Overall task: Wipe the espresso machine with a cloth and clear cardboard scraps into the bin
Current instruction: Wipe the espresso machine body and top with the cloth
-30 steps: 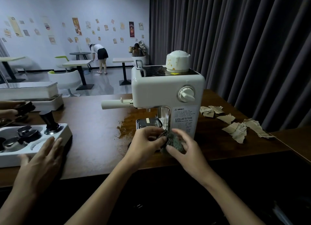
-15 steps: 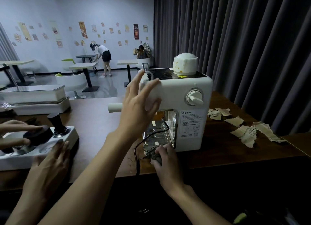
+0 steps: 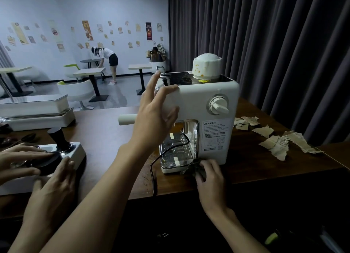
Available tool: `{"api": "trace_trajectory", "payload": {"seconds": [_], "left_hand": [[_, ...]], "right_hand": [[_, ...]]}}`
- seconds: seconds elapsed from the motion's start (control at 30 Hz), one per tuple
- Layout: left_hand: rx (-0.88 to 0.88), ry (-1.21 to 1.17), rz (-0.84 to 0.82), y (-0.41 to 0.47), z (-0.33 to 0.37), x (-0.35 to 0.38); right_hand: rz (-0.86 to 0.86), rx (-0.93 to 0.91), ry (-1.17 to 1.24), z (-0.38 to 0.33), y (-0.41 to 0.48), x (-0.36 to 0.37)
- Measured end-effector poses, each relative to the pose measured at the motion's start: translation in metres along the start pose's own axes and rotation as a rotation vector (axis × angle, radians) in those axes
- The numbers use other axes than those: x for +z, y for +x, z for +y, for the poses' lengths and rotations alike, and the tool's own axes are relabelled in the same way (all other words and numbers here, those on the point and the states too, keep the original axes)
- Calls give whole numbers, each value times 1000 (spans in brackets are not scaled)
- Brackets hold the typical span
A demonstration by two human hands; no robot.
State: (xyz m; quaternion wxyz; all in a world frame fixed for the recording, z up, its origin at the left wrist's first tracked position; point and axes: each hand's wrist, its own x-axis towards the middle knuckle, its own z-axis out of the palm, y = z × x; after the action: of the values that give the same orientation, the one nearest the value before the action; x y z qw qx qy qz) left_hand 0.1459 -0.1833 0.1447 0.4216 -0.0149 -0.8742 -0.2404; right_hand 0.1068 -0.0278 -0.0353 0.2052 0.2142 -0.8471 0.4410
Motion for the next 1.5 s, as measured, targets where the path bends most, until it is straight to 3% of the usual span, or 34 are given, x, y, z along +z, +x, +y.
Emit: {"api": "trace_trajectory", "payload": {"seconds": [0.17,0.5,0.67,0.87,1.1,1.33,1.5], "left_hand": [[-4,3,5,0,-2,1],[-5,-24,35,-2,-2,6],[-1,-27,30,-2,-2,6],[-5,-13,21,-1,-1,5],[3,7,39,-2,-1,6],[4,9,-4,-2,-2,2],[-7,5,-3,-3,-3,4]], "right_hand": [[312,247,94,21,22,-25],[293,257,168,8,16,-15],[310,172,161,4,18,-16],[472,272,133,11,42,-33],[288,-37,106,-19,31,-13],[472,208,152,-15,55,-39],[330,-14,115,-22,48,-34]]}}
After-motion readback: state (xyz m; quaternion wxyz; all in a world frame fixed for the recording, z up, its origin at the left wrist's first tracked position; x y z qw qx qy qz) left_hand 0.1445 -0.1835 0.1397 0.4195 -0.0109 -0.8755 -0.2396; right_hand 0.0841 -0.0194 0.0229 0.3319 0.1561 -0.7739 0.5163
